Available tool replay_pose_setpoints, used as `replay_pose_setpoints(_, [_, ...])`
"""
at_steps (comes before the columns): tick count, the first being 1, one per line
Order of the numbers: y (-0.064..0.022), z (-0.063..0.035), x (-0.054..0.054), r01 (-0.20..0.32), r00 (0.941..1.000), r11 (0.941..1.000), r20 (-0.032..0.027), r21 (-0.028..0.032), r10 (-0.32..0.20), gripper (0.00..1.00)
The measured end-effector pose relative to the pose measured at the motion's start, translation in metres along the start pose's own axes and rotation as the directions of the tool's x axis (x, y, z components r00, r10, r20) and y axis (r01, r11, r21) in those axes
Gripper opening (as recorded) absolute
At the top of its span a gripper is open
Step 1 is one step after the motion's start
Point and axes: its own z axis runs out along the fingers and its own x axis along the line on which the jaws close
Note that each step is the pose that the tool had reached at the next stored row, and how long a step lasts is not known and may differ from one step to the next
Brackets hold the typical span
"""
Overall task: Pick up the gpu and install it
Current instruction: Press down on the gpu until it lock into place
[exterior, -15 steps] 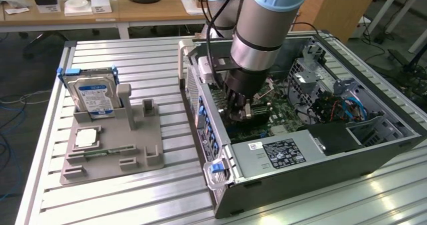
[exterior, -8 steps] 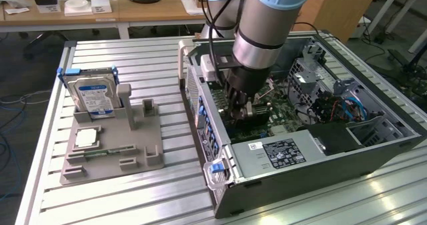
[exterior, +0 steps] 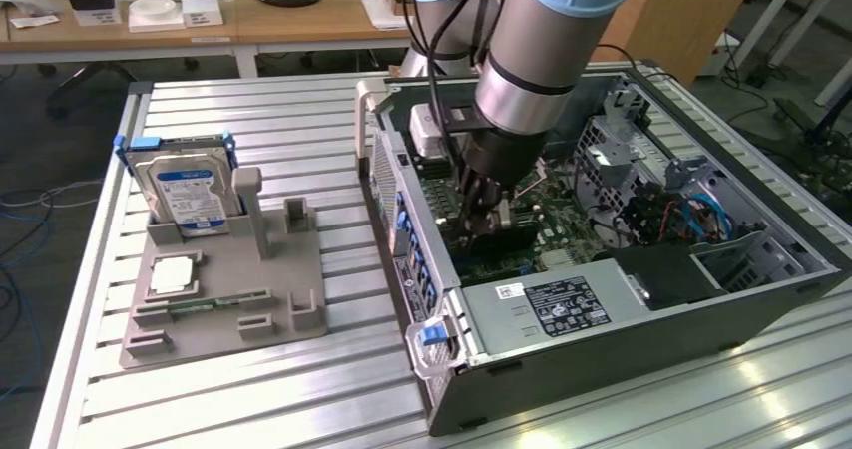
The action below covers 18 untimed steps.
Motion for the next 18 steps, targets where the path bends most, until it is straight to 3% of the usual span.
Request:
replay_pose_setpoints(7, [-0.0010, 0.0004, -0.007, 0.002, 1.0000, 1.0000, -0.0002, -0.0007, -0.002, 0.11])
replay_pose_setpoints(14, [-0.0100, 0.0001, -0.010, 0.008, 1.0000, 1.0000, -0.0006, -0.0012, -0.008, 0.11])
replay_pose_setpoints(18, [-0.0117, 0.0004, -0.010, 0.043, 0.9991, 0.9991, -0.0025, -0.0038, -0.043, 0.11])
